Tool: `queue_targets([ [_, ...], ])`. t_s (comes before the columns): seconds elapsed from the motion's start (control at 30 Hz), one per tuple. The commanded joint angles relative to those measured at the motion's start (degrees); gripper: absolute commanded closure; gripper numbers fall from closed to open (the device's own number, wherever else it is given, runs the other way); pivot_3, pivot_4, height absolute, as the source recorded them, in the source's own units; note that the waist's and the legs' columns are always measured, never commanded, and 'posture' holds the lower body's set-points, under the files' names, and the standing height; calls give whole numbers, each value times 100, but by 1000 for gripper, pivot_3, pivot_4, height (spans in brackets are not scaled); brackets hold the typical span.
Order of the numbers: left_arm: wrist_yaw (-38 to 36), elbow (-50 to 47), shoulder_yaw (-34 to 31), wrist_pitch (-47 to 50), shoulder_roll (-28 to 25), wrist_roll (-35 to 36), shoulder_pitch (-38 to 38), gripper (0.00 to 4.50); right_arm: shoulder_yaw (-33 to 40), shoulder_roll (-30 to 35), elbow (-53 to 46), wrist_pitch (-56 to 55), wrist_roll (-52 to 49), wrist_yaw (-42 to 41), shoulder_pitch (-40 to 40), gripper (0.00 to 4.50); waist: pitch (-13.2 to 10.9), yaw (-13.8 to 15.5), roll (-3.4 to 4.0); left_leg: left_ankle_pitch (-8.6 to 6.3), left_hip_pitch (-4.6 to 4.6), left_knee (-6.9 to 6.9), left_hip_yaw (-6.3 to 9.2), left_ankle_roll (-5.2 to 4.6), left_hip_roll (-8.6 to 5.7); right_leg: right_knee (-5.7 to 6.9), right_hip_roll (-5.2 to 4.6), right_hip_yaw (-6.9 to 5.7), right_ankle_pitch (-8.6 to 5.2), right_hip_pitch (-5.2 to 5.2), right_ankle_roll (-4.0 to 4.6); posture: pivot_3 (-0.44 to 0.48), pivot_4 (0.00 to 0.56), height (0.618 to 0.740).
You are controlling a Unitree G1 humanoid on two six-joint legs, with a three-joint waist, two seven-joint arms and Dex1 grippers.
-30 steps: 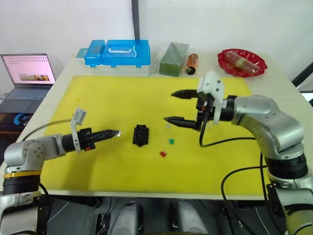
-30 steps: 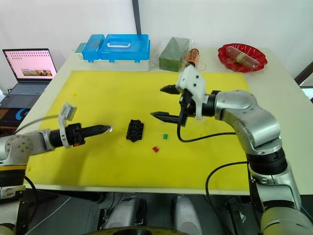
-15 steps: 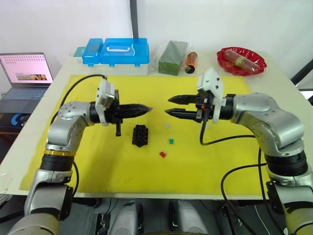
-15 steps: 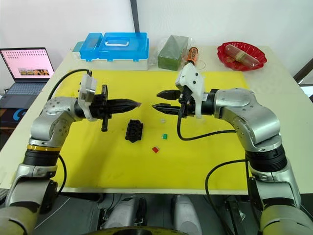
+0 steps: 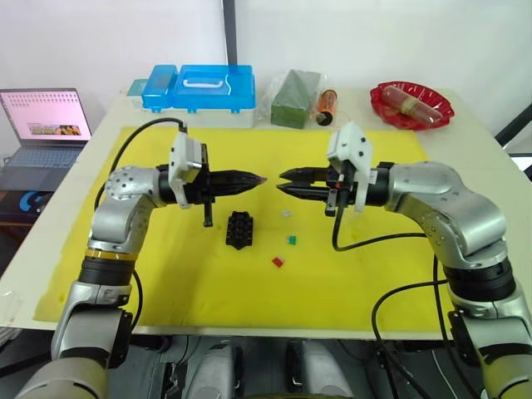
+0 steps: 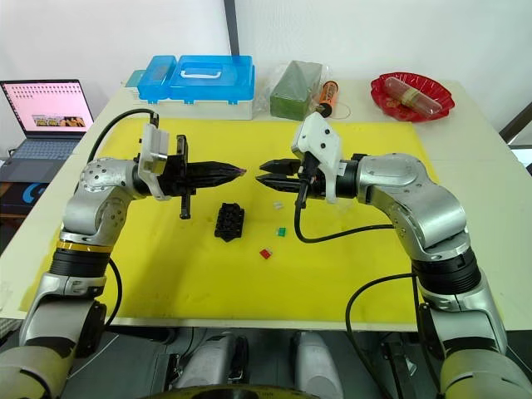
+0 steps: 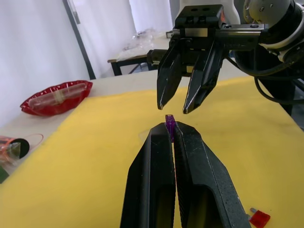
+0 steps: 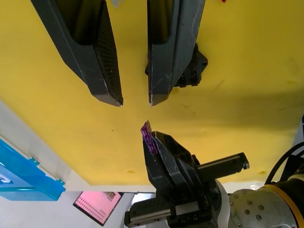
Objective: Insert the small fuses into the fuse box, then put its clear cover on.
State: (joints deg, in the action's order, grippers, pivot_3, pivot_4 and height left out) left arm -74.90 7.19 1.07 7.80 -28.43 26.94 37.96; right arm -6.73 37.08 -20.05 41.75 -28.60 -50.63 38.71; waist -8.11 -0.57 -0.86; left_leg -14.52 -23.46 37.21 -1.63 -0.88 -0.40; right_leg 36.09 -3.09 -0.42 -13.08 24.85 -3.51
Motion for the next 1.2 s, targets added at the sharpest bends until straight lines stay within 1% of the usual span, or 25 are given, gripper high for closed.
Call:
queue_targets([
  [0.03,-64,-96,-15,-139,32,46,92,4500,-13,-33,-113,-117,48,-8,121,3619,0,0,0,0,0,0,0,-1,0,0,2,0,0,-1,-1,0,150,740],
  [0.2,-151,-116,16,-202,31,37,56,4500,-54,-12,-100,-154,70,-45,144,3619,0,0,0,-1,0,2,1,-1,4,0,17,1,-1,-2,-2,0,150,740],
  [0.7,-224,-172,70,-271,28,6,-82,4500,-35,-47,-189,-144,-31,-61,157,3619,0,0,0,-1,1,3,2,-2,8,0,21,1,-1,-2,-2,0,150,740],
  [1.2,-355,2,53,-435,28,-28,-118,4500,-139,-108,-396,-87,-61,-62,149,3619,0,2,0,-1,1,3,3,-2,11,1,24,1,-1,-2,-2,0,150,740],
])
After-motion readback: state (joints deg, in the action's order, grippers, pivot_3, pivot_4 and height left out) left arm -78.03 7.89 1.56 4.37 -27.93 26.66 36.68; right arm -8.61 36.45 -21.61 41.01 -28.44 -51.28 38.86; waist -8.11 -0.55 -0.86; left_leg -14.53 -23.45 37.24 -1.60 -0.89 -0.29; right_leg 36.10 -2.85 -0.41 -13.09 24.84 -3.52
